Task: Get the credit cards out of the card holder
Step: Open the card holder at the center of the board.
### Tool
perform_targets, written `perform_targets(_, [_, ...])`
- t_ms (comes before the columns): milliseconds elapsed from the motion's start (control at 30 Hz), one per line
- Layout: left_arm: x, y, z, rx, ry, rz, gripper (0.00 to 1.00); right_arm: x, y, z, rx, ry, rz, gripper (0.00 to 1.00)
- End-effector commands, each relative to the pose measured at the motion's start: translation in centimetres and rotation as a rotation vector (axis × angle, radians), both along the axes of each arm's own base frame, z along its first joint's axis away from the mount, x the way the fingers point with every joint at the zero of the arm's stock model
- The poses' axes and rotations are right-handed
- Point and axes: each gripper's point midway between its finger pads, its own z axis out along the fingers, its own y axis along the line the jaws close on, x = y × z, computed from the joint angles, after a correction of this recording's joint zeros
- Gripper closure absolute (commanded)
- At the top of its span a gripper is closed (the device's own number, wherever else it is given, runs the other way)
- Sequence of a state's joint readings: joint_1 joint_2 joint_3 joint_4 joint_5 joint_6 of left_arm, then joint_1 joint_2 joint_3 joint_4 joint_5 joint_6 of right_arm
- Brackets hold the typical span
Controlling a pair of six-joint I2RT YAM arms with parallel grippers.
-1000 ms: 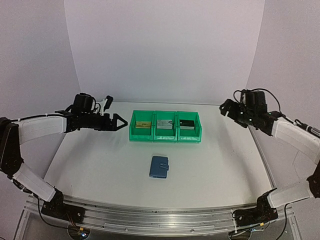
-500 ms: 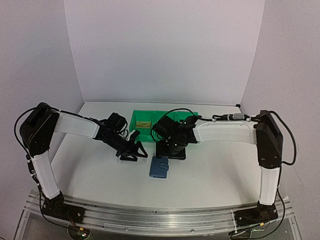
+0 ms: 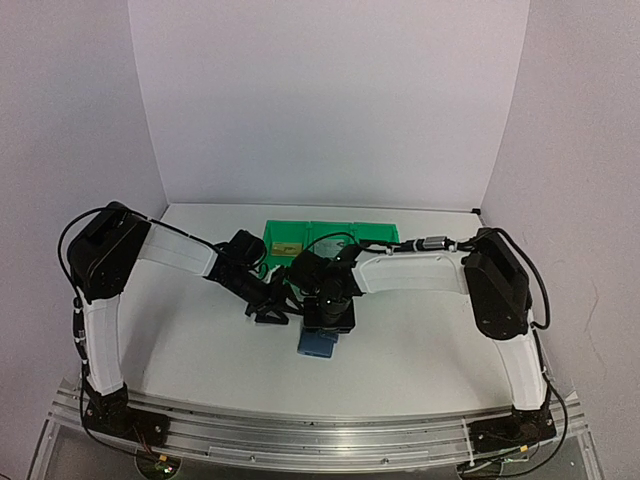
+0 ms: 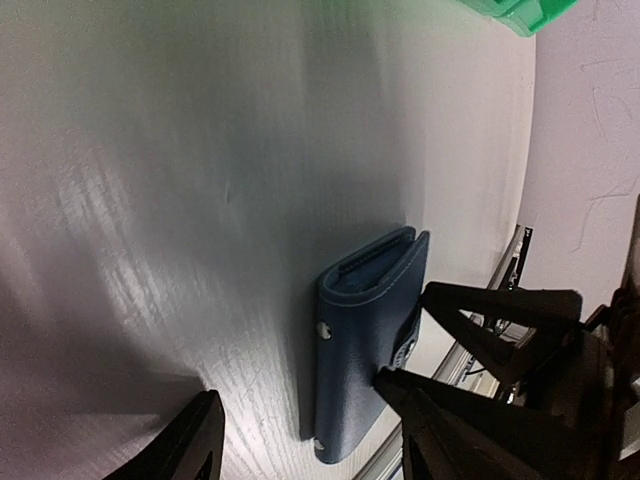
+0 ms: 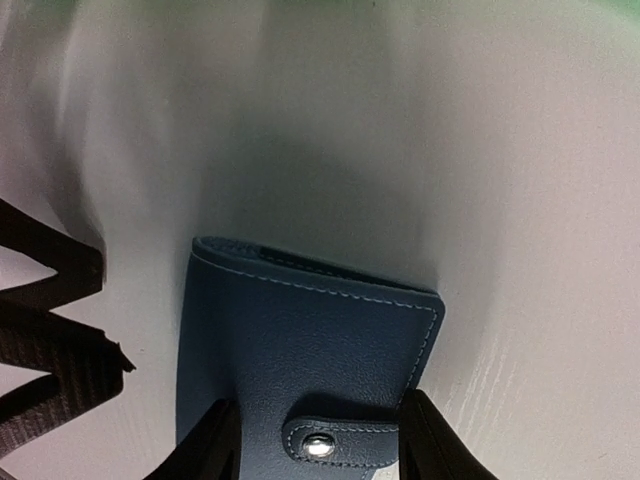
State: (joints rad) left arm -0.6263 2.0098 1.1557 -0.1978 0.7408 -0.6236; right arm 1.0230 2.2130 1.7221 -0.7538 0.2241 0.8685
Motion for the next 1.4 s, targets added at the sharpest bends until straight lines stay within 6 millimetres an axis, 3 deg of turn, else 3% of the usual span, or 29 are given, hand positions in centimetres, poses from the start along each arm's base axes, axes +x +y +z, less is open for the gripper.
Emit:
perform_targets(0, [-0.4,-0.5,-2.0,0.035,0.054,-0.008,0.41,-1.4,-0.1,-1.0,-0.038,0.05,0.015,0.53])
perform_targets(267, [-1.4,-2.1,-1.8,0.031,0.04,-0.065,0.45,-1.3,-0.6,-1.9,-0.069,0.04,0.006,0.71])
perform_targets(433, [-2.3,-2.3,-2.9,0.035,0.088,-0.074,0.51,-0.7,-0.7,-2.1,-0.084,0.013,0.001,0.82])
perform_targets(667, [-2.5,-2.5,-3.4,0.024,0.114,-0.089,0.81,-0.2,-0.1,-2.5,-0.072,-0.006,0.012,0.99])
perform_targets(733, [-2.5,-2.6,-3.3,0.022,0.114,-0.091,0.95,-0.2,0.0,-2.6,-0.069,-0.007,0.012,1.0])
perform_targets(800, [-2.3,-2.7,-3.4,0.023,0.114,-0.092,1.0,-0.2,0.1,-2.5,-0.062,-0.005,0.014,1.0])
perform_targets(933, [-2.0,-2.1,-3.5,0.054,0.108,-0.068,1.0,-0.4,-0.3,-1.7,-0.057,-0.013,0.01,1.0])
perform_targets(1133, [-0.2,0.3,-3.5,0.115,0.074,0.049,1.0,-0.3,-2.7,1.2,-0.072,-0.088,-0.024,1.0])
perform_targets(1367, [0.3,1.1,-4.1,0.153,0.076,0.09,1.0,-0.6,-4.9,3.4,-0.075,-0.124,-0.054,1.0])
